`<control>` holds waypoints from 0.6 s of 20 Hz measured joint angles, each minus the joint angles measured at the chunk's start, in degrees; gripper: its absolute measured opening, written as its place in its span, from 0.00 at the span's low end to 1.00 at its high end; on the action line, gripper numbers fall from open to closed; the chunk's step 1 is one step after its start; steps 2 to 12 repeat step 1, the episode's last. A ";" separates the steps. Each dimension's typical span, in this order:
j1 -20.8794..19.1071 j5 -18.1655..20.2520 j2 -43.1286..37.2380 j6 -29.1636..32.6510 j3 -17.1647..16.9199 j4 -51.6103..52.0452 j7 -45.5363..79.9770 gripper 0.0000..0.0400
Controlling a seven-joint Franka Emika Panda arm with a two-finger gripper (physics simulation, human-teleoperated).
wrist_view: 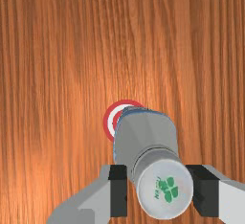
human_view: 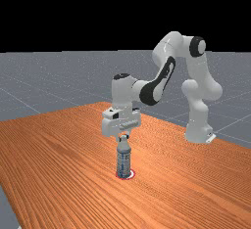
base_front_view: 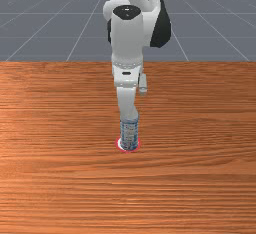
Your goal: Pick up the bottle and put it on the marker
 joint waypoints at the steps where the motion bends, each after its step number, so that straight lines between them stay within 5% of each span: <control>1: 0.00 0.00 -0.06 0.05 0.00 -0.10 0.01 0.44; 12: 0.00 0.00 -0.06 0.05 0.00 -0.10 0.01 0.44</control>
